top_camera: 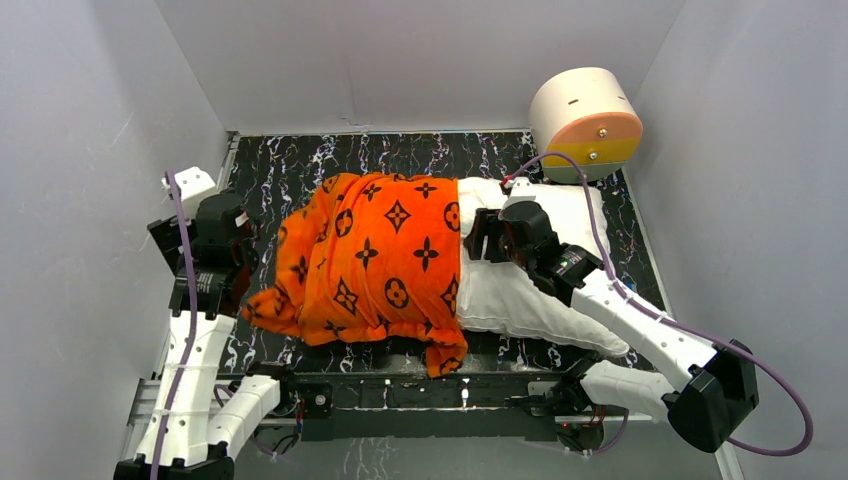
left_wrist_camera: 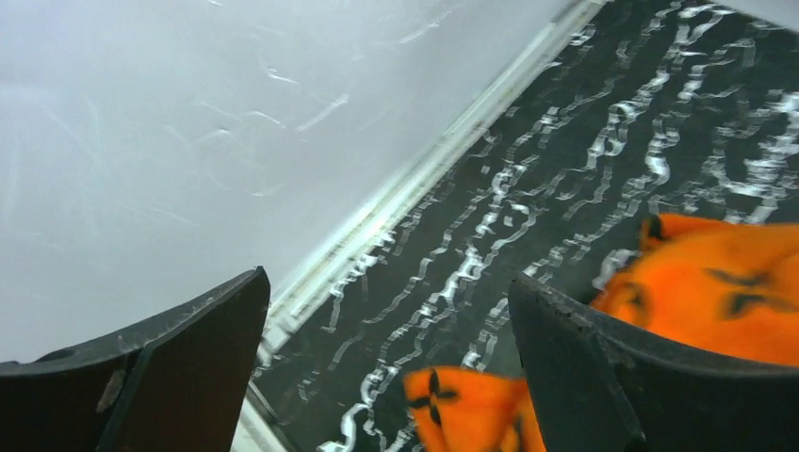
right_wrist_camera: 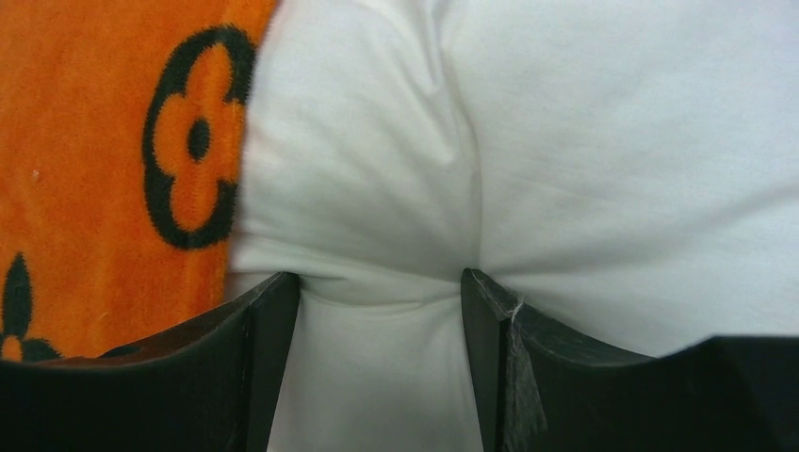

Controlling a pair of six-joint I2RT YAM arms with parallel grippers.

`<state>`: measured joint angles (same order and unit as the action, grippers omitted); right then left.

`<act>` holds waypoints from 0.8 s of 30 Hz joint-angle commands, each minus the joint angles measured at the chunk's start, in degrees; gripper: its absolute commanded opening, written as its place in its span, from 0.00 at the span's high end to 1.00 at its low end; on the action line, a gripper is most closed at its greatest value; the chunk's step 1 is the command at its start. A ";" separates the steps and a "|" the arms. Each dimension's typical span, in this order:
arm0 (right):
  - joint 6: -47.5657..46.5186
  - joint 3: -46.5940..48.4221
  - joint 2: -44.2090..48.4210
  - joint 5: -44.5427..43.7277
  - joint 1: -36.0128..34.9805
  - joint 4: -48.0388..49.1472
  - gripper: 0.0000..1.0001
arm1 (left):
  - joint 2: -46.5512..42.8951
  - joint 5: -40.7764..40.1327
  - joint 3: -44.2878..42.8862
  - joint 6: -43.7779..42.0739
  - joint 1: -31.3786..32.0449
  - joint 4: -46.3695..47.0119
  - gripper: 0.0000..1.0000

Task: Remove the pillowcase from the pillow
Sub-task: Remove the pillow from the pillowcase.

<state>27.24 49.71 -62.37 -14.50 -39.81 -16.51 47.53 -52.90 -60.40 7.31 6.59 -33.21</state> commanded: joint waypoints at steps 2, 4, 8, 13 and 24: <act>1.55 -1.32 -2.89 -2.13 1.33 -7.47 0.29 | 2.30 18.30 -6.33 9.32 -0.51 -8.02 0.02; 1.97 -1.20 -3.02 -1.16 1.34 -6.45 0.29 | 3.05 31.20 -8.47 11.95 -0.53 -9.58 0.02; 2.67 -0.98 -3.11 -1.63 1.34 -5.41 0.26 | 2.64 58.47 -10.78 19.16 -0.53 -9.72 0.02; 4.91 -0.29 -3.31 -3.06 1.39 -4.38 0.23 | 0.96 87.14 -3.75 24.64 -0.40 -3.19 0.02; 11.79 2.55 -7.31 -4.88 1.38 -1.11 0.21 | -2.05 83.57 7.21 25.58 11.07 -3.87 0.02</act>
<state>35.86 51.31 -65.78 -16.05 -39.38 -14.02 43.66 31.33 -52.66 33.71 12.19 -34.74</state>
